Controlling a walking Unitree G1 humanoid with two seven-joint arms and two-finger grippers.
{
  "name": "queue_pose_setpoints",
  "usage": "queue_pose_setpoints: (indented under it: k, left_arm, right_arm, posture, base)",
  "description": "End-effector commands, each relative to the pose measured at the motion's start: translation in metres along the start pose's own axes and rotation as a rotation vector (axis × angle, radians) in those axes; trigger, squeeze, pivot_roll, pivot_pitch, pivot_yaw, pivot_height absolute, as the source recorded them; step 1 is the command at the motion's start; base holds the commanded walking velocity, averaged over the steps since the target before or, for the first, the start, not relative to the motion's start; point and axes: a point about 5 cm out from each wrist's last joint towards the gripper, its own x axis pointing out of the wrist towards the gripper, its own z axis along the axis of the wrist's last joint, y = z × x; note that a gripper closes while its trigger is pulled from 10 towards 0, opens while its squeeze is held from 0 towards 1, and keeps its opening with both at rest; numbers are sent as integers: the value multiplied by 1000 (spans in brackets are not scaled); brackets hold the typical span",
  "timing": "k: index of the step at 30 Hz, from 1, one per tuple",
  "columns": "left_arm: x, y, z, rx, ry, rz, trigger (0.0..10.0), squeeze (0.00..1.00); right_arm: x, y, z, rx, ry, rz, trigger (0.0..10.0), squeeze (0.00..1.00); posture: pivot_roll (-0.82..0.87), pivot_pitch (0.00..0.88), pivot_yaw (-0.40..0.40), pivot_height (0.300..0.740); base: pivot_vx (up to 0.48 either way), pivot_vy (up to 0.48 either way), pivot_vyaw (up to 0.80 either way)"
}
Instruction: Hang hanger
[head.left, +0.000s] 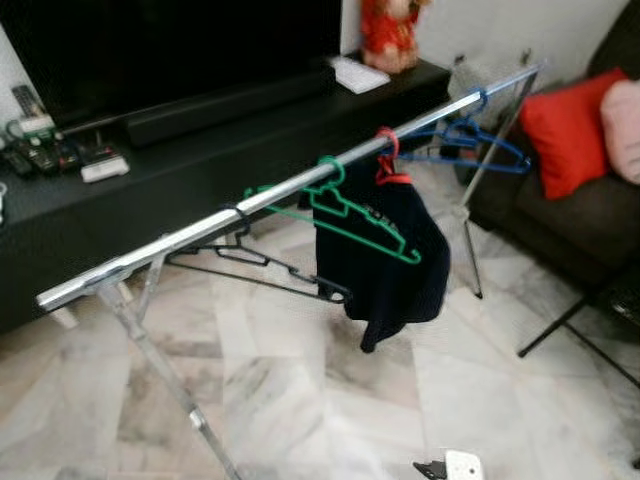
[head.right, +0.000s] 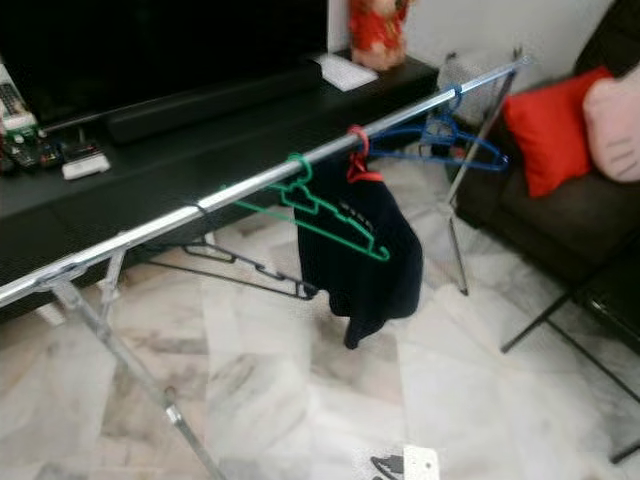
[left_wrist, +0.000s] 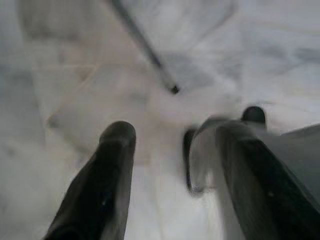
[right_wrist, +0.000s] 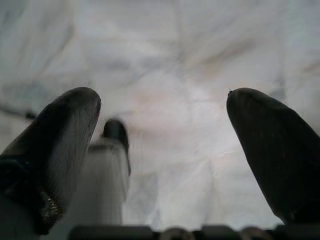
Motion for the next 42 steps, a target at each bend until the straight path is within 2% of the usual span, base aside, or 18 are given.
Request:
queue_pose_setpoints:
  k: [1, 5, 12, 19, 23, 34, 42]
  left_arm:
    - [-5, 2, -18, 0, 65, 6, 10000, 0]
    - [-5, 2, -18, -4, 66, 7, 10000, 0]
    - [-3, 4, -12, -3, 67, 12, 10000, 0]
    - [3, -4, 1, 8, 53, 2, 10000, 0]
    - [0, -1, -7, 13, 62, 3, 10000, 0]
    - [-7, 7, -23, 39, 84, 6, 10000, 0]
    - [-7, 9, -24, 15, 92, 13, 10000, 0]
  right_arm:
    - [-3, 1, -15, 6, 46, 2, 10000, 0]
    - [-3, 1, -14, 9, 32, 2, 10000, 0]
    - [-3, 2, -13, 9, 23, 13, 10000, 0]
    - [-3, 2, -13, 5, 25, 10, 10000, 0]
    - [-3, 1, -14, 6, 29, 7, 10000, 0]
    - [-3, 1, -15, -1, 41, 13, 10000, 0]
    - [-3, 2, -15, 3, 41, 11, 10000, 0]
  posture:
    - [51, 136, -34, 740]
    - [51, 136, -34, 740]
    - [51, 133, -35, 740]
    - [51, 118, -32, 740]
    - [51, 115, -32, 740]
    - [52, 98, -29, 740]
    - [53, 109, -29, 740]
  base:
    - [0, 0, -788]
    - [0, 0, -678]
    - [0, 0, 0]
    - [0, 0, 0]
    - [0, 0, 0]
    - [0, -64, -790]
    - [0, -117, -788]
